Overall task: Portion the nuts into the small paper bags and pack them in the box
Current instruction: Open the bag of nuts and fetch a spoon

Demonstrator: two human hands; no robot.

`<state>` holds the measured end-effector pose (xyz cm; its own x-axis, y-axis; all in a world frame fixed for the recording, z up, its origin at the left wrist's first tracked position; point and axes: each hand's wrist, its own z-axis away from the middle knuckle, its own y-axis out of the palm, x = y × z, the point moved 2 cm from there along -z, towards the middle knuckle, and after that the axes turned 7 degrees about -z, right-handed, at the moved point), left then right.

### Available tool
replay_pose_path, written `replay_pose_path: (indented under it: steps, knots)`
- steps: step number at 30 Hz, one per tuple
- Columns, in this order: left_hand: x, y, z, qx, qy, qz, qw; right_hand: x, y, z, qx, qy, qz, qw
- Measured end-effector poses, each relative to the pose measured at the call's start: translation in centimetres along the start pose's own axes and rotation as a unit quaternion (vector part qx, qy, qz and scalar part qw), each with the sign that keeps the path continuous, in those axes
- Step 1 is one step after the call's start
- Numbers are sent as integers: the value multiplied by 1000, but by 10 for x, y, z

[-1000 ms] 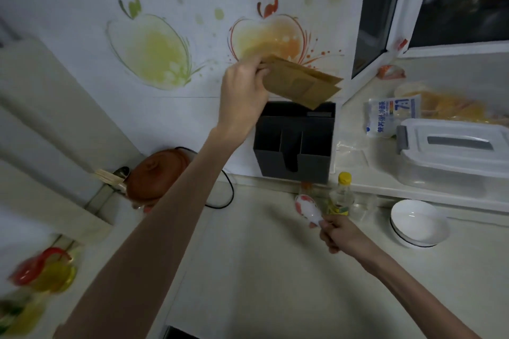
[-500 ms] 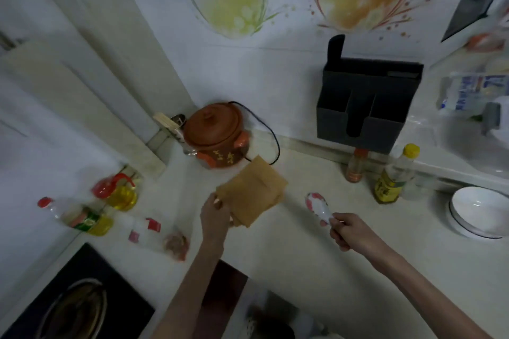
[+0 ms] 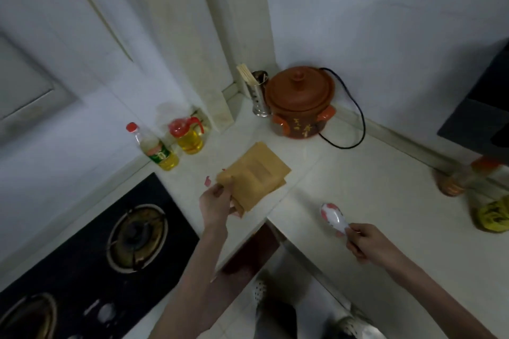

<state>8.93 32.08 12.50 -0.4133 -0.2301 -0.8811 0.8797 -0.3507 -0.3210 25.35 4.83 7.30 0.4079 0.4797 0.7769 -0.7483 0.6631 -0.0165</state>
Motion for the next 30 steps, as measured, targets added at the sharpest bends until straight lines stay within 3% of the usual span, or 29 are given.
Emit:
replay_pose_path:
  steps: [7,14,23,30]
  knots:
    - [-47,-54,-106,-11,1,101,995,42,51,-42,-29,1,-4,1000]
    - [-19,-57,-192,56,-121,71,988,62,97,-70,-59,23,-34,997]
    - [-14,-29,-248,107,-141,60,982,60,119,-84,-110,44,-60,991]
    - [24,-55,-260,53,-171,9,984,64,124,-96,-121,47,-40,991]
